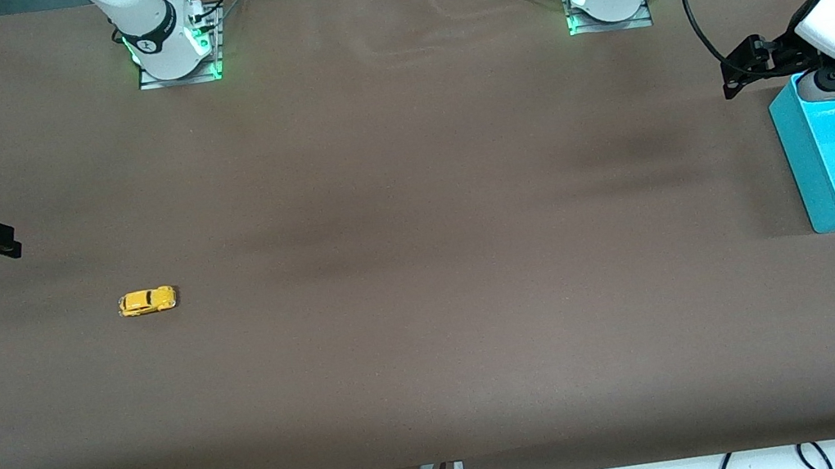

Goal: Wind and store yellow beetle car
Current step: 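Move the right gripper down over the yellow beetle car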

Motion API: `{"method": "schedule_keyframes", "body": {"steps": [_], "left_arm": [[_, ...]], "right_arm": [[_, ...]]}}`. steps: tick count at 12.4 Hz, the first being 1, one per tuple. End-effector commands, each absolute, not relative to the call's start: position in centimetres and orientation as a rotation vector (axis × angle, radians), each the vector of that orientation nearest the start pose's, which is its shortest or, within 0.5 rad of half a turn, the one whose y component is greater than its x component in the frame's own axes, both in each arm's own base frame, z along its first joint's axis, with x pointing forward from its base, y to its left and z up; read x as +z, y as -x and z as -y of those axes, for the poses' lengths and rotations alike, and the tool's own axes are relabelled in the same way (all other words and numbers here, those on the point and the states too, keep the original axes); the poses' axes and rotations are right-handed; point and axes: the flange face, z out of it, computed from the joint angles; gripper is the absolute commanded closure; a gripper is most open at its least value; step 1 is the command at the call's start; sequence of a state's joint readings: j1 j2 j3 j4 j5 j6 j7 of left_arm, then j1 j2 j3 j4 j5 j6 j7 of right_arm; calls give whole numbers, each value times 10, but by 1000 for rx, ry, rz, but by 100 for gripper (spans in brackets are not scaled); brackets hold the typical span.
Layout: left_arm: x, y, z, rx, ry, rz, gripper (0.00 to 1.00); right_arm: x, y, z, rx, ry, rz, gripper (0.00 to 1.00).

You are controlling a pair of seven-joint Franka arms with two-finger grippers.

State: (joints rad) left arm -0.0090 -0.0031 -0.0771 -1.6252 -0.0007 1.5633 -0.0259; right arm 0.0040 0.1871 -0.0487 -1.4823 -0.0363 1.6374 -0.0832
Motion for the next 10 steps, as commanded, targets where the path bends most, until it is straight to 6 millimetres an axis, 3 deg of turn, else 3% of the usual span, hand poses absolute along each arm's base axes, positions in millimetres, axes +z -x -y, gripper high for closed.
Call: {"method": "schedule_keyframes", "body": {"steps": [1,2,6,8,9,10], "left_arm": [[603,-545,46,100,3151,-120,0],[602,-546,46,103,3151,-120,0],[602,-546,46,103,3151,-121,0],[603,-545,46,100,3151,-121,0],[603,-545,46,103,3151,-123,0],[603,-545,46,100,3151,-123,0]], "right_arm": [[559,-615,8,76,3178,120,0],[550,-617,0,99,3172,139,0],[545,-612,-21,184,3165,190,0],[541,-612,-22,198,3164,205,0],[531,-615,-21,231,3162,237,0],[518,-617,-21,282,3136,390,0]]}}
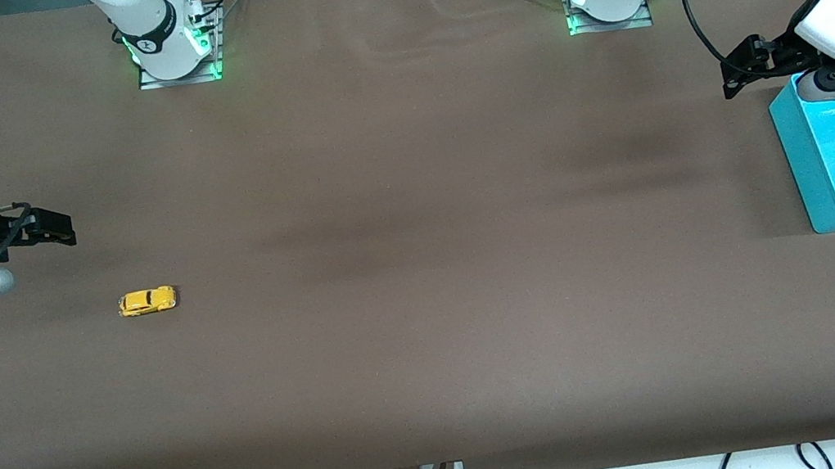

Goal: Wind and store yellow beetle car
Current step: 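Move the right gripper down over the yellow beetle car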

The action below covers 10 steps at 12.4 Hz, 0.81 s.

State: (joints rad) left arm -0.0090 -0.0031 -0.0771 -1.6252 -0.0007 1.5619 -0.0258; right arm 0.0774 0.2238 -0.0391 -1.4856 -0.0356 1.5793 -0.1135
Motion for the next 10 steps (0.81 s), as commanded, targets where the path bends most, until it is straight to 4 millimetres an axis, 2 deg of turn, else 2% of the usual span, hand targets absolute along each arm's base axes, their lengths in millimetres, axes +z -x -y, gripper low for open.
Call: {"method": "schedule_keyframes", "body": {"steps": [1,4,7,8,10], "left_arm": [[603,-545,46,100,3151,-121,0],[603,-545,46,103,3151,-123,0],[603,-545,46,103,3151,-121,0],[603,-545,46,103,3151,-121,0],[603,-545,46,103,3151,-121,0]], "right_arm": [[501,-623,-21,319,3094,588,0],[463,-635,-12,351,2931,1039,0],[422,-635,3,326,2784,1358,0],[406,-634,17,296,2742,1457,0],[364,-628,32,226,2638,1672,0]]}}
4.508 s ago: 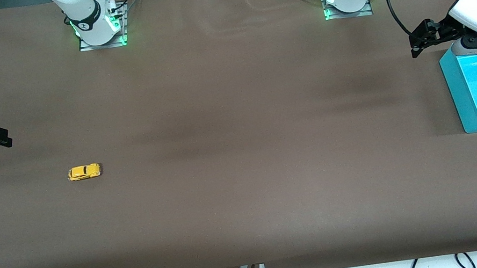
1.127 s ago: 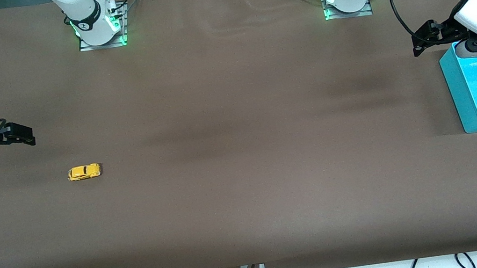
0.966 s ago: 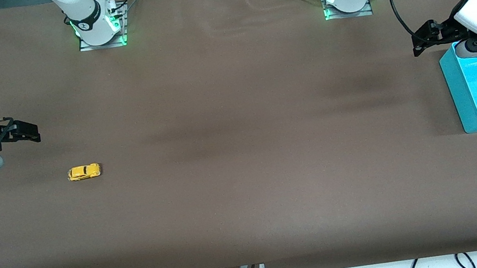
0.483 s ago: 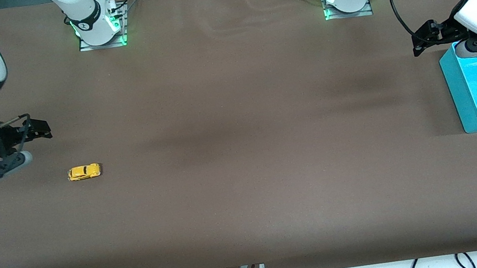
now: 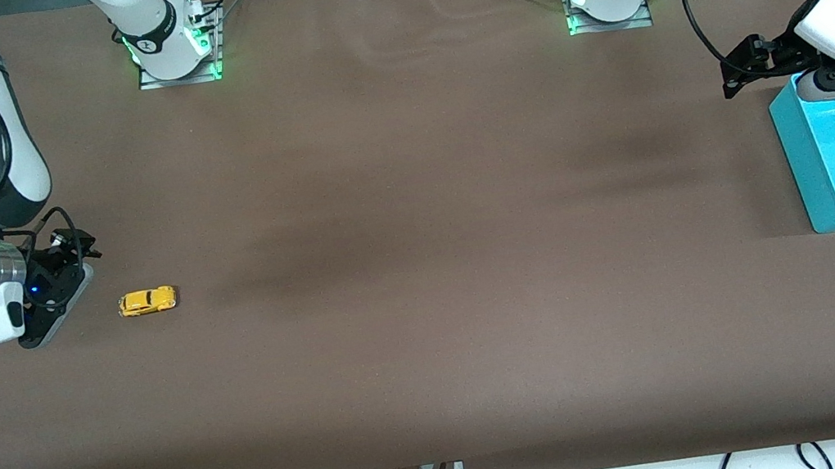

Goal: Wind and store yellow beetle car
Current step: 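Move the right gripper down over the yellow beetle car, then close the right gripper on the yellow car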

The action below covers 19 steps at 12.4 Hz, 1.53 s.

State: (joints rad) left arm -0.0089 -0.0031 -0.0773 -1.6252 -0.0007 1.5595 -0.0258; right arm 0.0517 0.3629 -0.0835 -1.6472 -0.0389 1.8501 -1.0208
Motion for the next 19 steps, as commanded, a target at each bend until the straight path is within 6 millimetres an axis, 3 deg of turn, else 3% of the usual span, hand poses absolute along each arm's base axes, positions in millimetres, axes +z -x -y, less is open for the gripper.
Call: {"method": "schedule_keyframes", "body": {"steps": [1,4,9,14,19], "left_arm": [[603,-545,46,103,3151,-121,0],[603,-545,46,103,3151,-121,0],[603,-545,46,103,3151,-121,0],[603,-545,46,103,3151,-121,0],[603,-545,46,103,3151,-121,0]], "right_arm": [[346,-624,33,192,2578,1782,0],[296,-607,35,109,2449,2009,0],[241,-590,35,4,2300,2264,0],[215,-587,48,-22,2256,2332,0],[206,-588,47,-35,2252,2346,4]]}}
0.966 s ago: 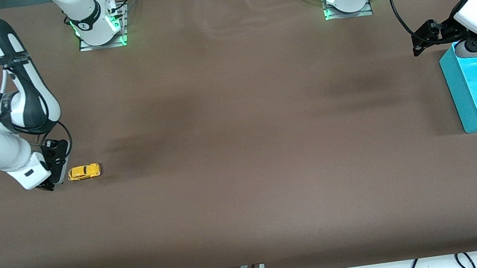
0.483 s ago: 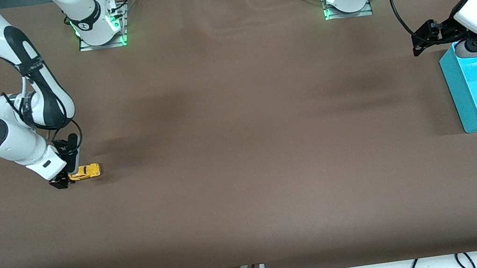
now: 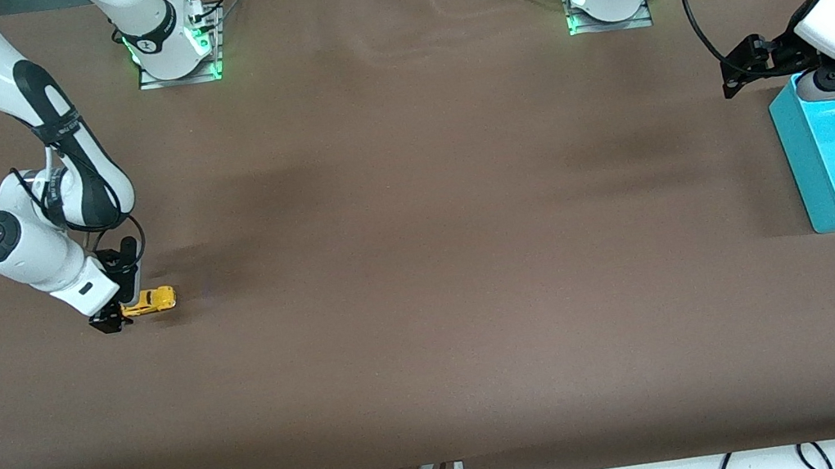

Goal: Wind and store yellow beetle car
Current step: 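Close the right gripper on the yellow car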

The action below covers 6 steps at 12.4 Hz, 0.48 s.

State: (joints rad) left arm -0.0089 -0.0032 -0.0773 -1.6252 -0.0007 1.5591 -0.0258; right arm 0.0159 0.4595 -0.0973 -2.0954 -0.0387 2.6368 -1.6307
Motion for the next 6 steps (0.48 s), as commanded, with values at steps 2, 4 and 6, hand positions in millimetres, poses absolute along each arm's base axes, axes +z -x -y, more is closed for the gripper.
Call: {"method": "schedule_keyframes", "body": {"steps": [2,4,6], "left_arm": [[603,-544,46,110,3150,-123,0],[602,-544,46,115,3150,-123,0],[602,-544,46,115,3150,-123,0]], "right_arm": [[207,-588,45,36,-2096,-2189,34],[207,-588,44,37,-2095,-2191,55],[207,-588,42,38,-2092,-2194,73]]}}
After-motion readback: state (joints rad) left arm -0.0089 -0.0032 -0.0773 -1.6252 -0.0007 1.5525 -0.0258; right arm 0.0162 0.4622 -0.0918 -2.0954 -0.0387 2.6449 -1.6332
